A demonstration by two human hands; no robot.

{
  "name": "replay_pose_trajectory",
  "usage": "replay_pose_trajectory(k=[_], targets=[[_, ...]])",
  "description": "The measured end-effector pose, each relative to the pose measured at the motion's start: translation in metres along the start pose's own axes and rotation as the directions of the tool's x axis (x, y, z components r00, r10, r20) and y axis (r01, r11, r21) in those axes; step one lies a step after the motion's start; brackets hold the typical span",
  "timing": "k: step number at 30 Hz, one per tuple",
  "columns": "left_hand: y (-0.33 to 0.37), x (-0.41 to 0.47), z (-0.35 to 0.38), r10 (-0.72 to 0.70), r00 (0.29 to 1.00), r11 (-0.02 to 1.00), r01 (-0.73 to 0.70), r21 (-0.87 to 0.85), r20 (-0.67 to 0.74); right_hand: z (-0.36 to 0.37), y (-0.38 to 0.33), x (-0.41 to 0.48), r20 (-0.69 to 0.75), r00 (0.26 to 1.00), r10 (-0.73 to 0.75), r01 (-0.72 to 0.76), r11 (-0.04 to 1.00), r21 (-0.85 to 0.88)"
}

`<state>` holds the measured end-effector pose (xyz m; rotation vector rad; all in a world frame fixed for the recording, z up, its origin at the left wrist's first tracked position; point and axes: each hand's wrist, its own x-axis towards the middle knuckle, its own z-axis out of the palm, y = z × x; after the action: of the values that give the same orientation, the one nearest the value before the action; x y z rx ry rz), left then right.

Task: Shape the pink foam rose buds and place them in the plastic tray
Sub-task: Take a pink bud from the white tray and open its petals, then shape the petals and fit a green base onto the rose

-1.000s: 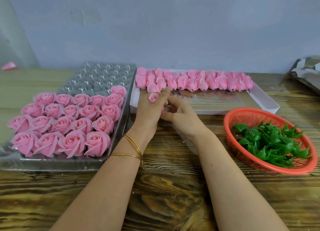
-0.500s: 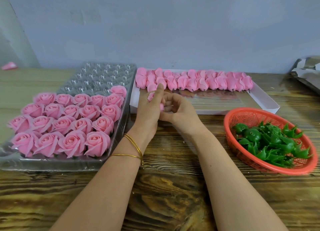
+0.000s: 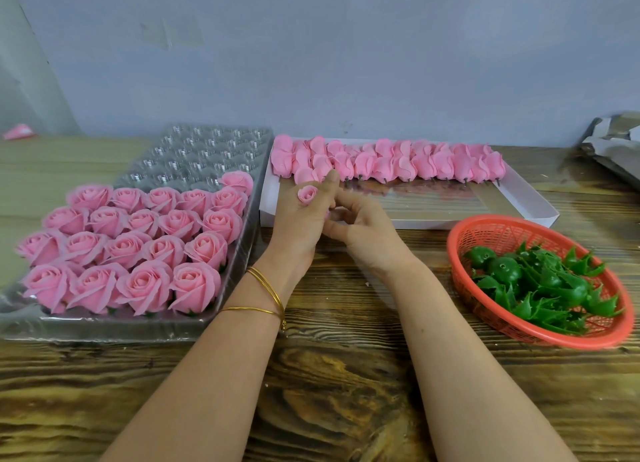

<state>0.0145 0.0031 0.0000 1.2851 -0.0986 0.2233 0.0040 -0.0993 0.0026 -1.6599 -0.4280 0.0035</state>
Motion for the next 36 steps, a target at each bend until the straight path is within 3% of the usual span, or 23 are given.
replay_pose_trajectory(k=[9,14,18,24,29,32,36], targets=[[-0.004,0.003,0.001,-0.012,0.999,1.000,0.013,0.017,-0.053,-0.002,-0.018,-0.002,-0.076,0.992,0.105,-0.112,0.990,-0.085],[-0.004,0.003,0.000,0.000,0.997,0.998,0.006,0.067,-0.076,-0.014,-0.032,-0.004,-0.270,0.956,0.113,-0.144,0.985,-0.097],[-0.005,0.002,-0.001,-0.017,0.993,0.989,0.033,0.143,-0.113,-0.033,-0.043,-0.006,-0.450,0.893,-0.017,-0.089,0.973,-0.213],[-0.005,0.002,-0.004,-0.027,0.995,0.980,0.046,0.194,-0.100,-0.080,-0.058,-0.025,-0.543,0.839,-0.036,-0.234,0.878,-0.418],[-0.007,0.002,-0.003,-0.042,0.994,0.983,0.060,0.174,-0.103,-0.102,-0.065,-0.043,-0.638,0.770,-0.006,-0.453,0.699,-0.553],[-0.008,0.002,-0.003,-0.072,0.993,0.983,0.087,0.160,-0.095,-0.115,-0.066,-0.049,-0.677,0.730,0.096,-0.580,0.612,-0.538],[-0.008,0.003,-0.004,-0.056,0.992,0.987,0.072,0.146,-0.110,-0.126,-0.063,-0.050,-0.622,0.713,0.324,-0.679,0.540,-0.498]])
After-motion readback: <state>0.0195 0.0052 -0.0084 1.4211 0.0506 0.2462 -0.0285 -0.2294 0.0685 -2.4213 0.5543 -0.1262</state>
